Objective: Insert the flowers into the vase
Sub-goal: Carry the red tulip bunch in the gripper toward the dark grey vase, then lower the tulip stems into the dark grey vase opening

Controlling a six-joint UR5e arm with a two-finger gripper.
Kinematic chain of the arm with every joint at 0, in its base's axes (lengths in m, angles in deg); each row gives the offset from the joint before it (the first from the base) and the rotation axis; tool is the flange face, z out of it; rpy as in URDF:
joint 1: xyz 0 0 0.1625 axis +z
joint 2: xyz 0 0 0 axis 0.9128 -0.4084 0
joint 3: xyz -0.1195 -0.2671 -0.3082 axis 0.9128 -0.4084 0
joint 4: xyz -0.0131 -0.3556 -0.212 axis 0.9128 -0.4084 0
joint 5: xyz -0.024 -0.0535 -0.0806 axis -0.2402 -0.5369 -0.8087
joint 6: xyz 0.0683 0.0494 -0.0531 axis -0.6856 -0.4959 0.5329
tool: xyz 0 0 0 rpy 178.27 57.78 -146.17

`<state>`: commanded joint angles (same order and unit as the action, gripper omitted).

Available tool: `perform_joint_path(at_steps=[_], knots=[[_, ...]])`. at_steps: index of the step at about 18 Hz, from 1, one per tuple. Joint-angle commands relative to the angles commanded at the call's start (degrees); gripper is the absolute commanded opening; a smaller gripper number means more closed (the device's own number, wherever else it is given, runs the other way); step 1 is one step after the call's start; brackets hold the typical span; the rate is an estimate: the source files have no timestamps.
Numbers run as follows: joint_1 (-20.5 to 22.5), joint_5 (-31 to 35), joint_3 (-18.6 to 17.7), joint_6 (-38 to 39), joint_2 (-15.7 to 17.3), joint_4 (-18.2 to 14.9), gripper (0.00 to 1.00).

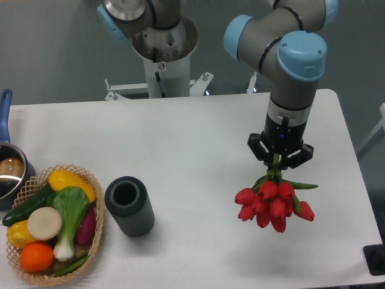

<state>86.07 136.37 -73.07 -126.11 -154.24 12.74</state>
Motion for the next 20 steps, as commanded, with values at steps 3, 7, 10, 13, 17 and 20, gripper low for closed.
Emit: perform_joint_path(at_steps=[3,7,10,13,17,20], knots=[[0.09,-10.55,-0.18,0.53,0.7,3.01,0.0],[-0.09,-21.02,-0.18,1.32,2.02,3.02,0.0],[-0.61,-28.93,-0.27,1.41,2.37,3.02,0.0],[-1.4,-32.55,-0.53,2.29,3.07,3.1,0.0],[-4.92,-39.3,-0.53,3.16,3.17,6.61,0.0],[-5.1,-46.87,-0.53,3.87,2.81,8.81,0.0]])
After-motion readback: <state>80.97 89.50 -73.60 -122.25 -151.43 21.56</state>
